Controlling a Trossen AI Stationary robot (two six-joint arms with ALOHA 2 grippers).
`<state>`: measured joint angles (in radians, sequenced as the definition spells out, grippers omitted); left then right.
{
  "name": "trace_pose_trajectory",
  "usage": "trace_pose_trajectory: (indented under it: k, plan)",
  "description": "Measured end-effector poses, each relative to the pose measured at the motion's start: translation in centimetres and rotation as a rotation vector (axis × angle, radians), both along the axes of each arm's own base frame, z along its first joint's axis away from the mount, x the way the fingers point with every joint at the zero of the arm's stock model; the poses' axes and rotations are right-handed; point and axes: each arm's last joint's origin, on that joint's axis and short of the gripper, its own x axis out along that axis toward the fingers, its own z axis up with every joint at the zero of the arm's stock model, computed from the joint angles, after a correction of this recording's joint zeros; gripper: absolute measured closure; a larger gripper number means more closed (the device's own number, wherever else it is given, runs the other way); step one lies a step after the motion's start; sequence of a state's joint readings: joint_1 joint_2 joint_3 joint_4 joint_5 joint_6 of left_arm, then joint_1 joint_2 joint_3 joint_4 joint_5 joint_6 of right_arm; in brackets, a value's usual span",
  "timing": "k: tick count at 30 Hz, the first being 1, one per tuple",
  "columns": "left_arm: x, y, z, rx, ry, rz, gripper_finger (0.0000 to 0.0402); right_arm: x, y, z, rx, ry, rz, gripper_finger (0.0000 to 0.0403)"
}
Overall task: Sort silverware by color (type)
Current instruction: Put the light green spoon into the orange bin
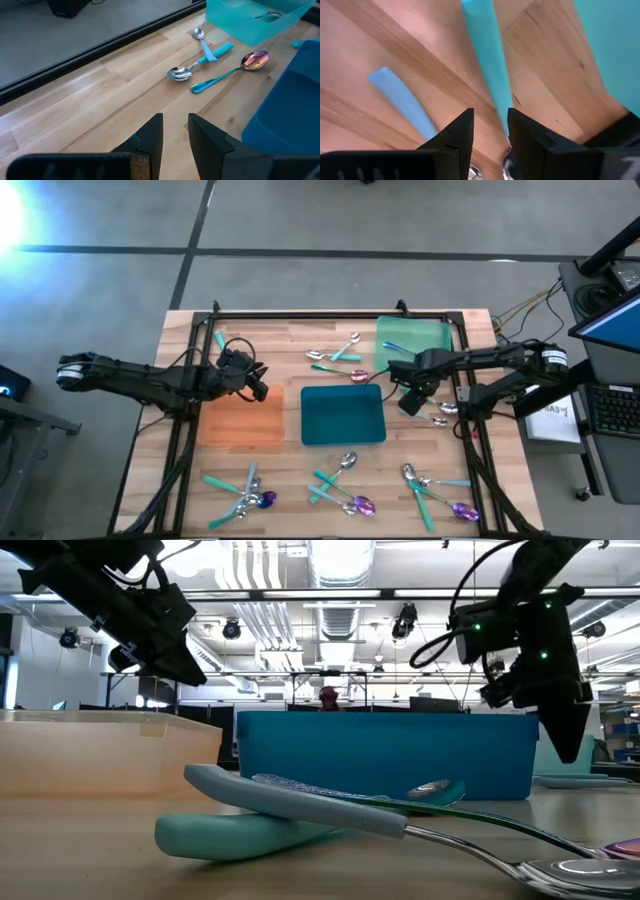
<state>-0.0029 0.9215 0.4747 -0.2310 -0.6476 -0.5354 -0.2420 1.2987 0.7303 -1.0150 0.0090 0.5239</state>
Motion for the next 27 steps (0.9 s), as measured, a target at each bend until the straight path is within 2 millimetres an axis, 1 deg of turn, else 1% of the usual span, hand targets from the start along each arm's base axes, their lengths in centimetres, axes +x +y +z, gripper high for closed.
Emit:
trace_pose_trajectory:
  k: [5,10,17,21,27]
  plan:
    - [0.0,0.0,0.0,0.0,-0.001,0.0,0.0326,-0.2,0.0,-0.8,-0.006,-0.015,0.001,0.0293]
    - [0.0,0.0,0.0,0.0,-0.004,0.0,0.0326,-0.2,-0.1,-1.7,-0.048,-0.008,0.006,0.0292]
    - [0.0,0.0,0.0,-0.001,-0.006,0.0,0.0326,0.3,-0.2,-3.0,-0.046,-0.005,0.008,0.0301]
    - [0.0,0.0,0.0,-0.001,-0.007,0.001,0.0326,0.4,-0.2,-3.3,-0.041,0.009,0.009,0.0315]
    - [0.0,0.0,0.0,-0.001,-0.007,0.001,0.0326,0.3,-0.2,-3.0,-0.046,-0.009,0.009,0.0358]
